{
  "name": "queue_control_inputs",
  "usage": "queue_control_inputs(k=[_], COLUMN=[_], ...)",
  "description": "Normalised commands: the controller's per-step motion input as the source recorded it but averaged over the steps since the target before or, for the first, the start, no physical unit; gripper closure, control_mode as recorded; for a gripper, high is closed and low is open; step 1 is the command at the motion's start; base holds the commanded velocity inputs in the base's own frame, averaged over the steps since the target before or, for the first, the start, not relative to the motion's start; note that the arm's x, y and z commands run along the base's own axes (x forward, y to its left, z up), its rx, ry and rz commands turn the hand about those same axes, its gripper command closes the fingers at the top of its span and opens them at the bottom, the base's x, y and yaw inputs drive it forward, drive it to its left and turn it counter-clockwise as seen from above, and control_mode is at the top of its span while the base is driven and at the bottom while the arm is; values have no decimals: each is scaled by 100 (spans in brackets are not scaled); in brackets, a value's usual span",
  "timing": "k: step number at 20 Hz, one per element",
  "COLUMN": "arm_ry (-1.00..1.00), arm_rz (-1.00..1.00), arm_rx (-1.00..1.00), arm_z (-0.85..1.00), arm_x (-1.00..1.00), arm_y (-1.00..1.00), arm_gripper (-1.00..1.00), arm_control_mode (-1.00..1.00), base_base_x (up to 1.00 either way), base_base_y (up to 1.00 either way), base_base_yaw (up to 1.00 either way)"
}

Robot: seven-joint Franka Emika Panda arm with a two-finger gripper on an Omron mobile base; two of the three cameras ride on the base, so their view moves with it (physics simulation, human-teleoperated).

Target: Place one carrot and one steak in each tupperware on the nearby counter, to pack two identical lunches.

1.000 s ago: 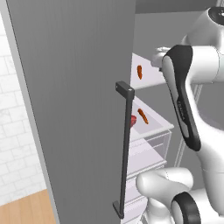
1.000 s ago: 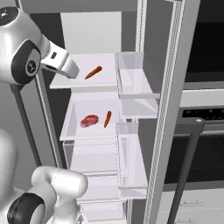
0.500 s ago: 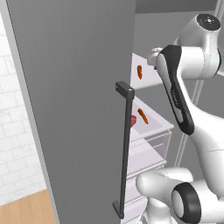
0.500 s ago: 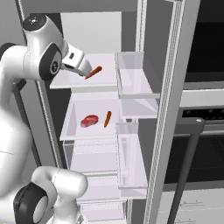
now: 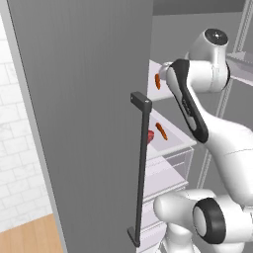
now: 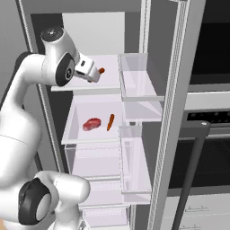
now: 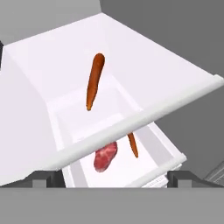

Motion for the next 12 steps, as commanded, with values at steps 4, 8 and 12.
queue_control_inputs(k=[4,8,12], arm_ry=[16,7,0], arm_rz=[0,0,0], arm_rx=[0,0,0], arm_z=[0,-2,-19], arm_x=[65,49,46], arm_y=[0,0,0], arm_gripper=[-100,-100,-100], arm_control_mode=[-100,-100,-100], base_base_x=[0,0,0], base_base_y=[0,0,0], base_base_yaw=[0,0,0])
